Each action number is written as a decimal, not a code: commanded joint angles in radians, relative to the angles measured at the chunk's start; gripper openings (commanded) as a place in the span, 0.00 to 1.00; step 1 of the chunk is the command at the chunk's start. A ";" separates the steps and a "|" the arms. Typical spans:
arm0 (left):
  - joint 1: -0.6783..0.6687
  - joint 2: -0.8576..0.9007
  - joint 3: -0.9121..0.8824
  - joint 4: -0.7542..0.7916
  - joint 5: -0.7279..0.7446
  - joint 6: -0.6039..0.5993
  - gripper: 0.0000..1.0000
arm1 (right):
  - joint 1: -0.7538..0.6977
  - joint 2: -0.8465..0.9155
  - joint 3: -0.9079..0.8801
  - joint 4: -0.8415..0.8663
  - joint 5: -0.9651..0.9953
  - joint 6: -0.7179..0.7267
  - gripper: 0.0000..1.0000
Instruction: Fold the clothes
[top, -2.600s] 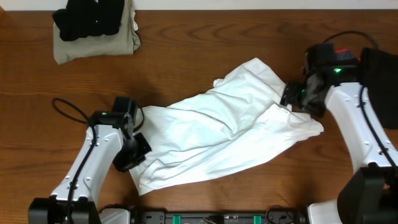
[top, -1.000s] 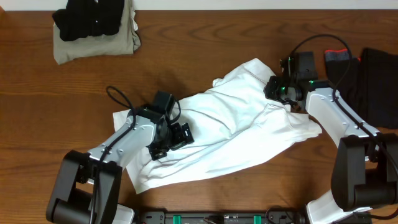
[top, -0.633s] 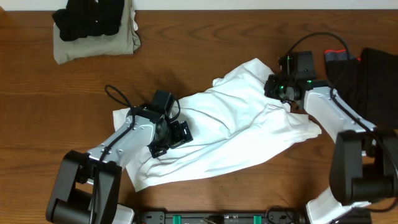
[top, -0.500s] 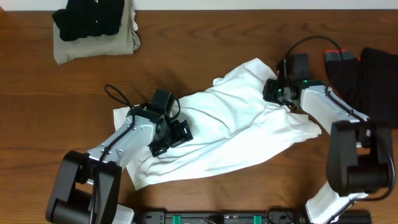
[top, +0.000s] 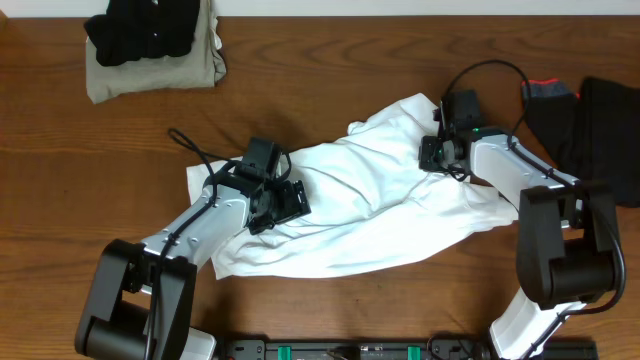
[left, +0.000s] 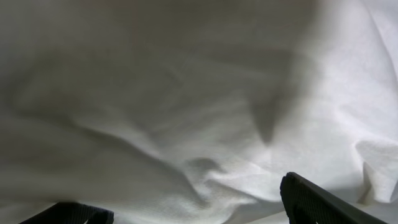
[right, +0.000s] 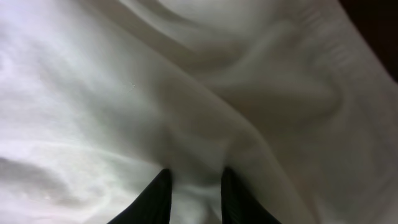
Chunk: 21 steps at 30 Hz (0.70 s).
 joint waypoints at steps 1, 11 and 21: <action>0.018 0.021 0.002 0.004 -0.041 0.035 0.85 | -0.037 0.013 0.009 -0.023 0.067 0.003 0.25; 0.105 0.021 0.002 0.051 -0.077 0.060 0.85 | -0.124 0.035 0.008 -0.095 0.166 0.080 0.22; 0.118 0.021 0.003 0.239 -0.077 0.134 0.86 | -0.172 0.035 0.008 -0.148 0.238 0.198 0.22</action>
